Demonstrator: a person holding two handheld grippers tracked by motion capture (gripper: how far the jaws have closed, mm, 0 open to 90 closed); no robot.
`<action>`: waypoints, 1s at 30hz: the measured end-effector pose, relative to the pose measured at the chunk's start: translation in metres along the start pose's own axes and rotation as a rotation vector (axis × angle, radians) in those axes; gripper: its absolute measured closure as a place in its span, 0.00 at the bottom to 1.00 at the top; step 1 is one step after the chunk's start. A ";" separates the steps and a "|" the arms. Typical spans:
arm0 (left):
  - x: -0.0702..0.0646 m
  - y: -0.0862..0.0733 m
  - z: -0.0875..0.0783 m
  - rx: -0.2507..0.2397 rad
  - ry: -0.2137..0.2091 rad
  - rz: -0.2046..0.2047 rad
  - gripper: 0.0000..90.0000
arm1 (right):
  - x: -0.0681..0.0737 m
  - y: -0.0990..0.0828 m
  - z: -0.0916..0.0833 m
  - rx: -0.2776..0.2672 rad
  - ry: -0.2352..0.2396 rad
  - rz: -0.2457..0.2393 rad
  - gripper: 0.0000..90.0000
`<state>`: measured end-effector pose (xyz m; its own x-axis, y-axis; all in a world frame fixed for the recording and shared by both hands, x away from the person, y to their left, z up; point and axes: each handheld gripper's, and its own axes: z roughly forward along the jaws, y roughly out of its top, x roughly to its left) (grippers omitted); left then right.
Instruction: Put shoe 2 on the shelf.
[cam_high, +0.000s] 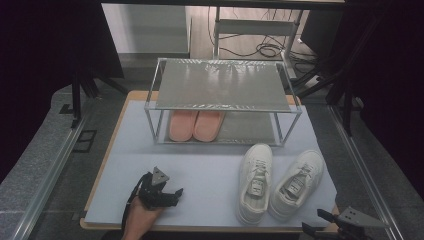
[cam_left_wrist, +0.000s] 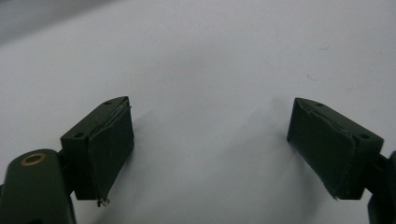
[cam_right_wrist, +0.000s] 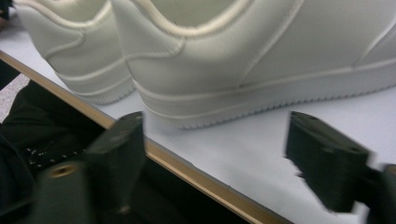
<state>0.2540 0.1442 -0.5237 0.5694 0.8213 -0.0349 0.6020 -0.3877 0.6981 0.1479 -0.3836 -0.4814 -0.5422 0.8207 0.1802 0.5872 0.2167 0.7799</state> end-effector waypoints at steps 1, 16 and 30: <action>0.000 0.000 0.000 0.000 0.000 0.000 0.16 | 0.001 0.002 -0.002 -0.010 0.001 -0.006 0.31; 0.000 0.000 0.000 -0.001 0.000 0.000 0.16 | 0.016 0.038 -0.025 -0.081 0.083 -0.065 0.77; 0.000 0.000 0.000 -0.003 0.001 -0.001 0.16 | 0.039 0.073 0.005 -0.095 0.156 -0.115 1.00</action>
<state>0.2538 0.1441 -0.5239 0.5684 0.8220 -0.0349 0.6010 -0.3859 0.6999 0.1729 -0.3324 -0.4204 -0.6932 0.6999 0.1719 0.4607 0.2469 0.8525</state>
